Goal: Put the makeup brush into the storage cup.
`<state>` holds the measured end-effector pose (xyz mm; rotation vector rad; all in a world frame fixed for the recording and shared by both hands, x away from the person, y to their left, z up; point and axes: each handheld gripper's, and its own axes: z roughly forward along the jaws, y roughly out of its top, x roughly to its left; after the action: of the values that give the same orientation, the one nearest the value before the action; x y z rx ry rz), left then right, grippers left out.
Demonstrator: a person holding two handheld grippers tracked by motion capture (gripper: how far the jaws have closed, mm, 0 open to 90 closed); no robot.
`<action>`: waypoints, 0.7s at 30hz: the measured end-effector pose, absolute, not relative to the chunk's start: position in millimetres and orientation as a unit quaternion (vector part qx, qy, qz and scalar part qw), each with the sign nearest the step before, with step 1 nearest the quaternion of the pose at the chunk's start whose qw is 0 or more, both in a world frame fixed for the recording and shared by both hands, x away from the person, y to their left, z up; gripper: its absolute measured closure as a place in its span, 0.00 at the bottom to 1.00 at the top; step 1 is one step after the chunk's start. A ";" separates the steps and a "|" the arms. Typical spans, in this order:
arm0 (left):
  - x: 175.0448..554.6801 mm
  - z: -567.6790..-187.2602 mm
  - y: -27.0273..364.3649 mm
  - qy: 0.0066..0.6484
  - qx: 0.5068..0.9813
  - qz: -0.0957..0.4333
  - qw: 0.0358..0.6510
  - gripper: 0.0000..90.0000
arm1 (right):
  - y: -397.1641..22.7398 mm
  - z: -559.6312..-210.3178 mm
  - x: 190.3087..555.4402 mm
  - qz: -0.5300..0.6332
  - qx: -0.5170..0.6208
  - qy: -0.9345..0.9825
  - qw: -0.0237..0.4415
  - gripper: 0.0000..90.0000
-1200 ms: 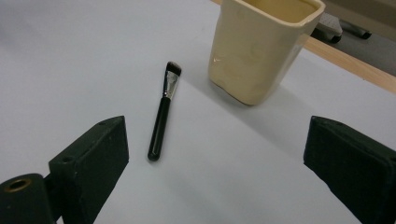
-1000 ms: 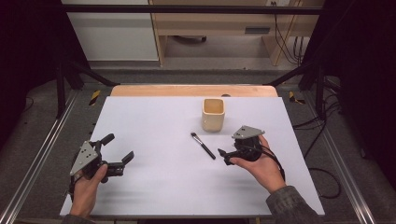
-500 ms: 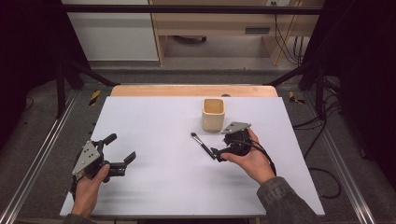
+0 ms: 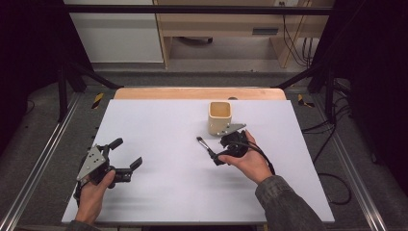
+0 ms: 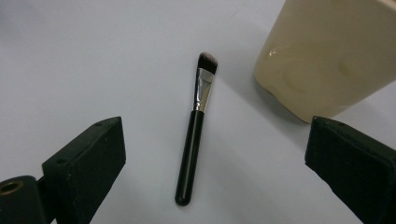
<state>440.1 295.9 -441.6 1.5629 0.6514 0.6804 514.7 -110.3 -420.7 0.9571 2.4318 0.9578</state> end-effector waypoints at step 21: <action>440.4 -442.3 294.1 0.283 0.678 0.293 0.612 0.00 | -84.0 -435.2 531.1 0.298 0.336 0.878 0.165 0.09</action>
<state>440.4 294.1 -442.3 1.5648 0.6527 0.6756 531.1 -84.0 -435.2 0.9575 2.5019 0.8502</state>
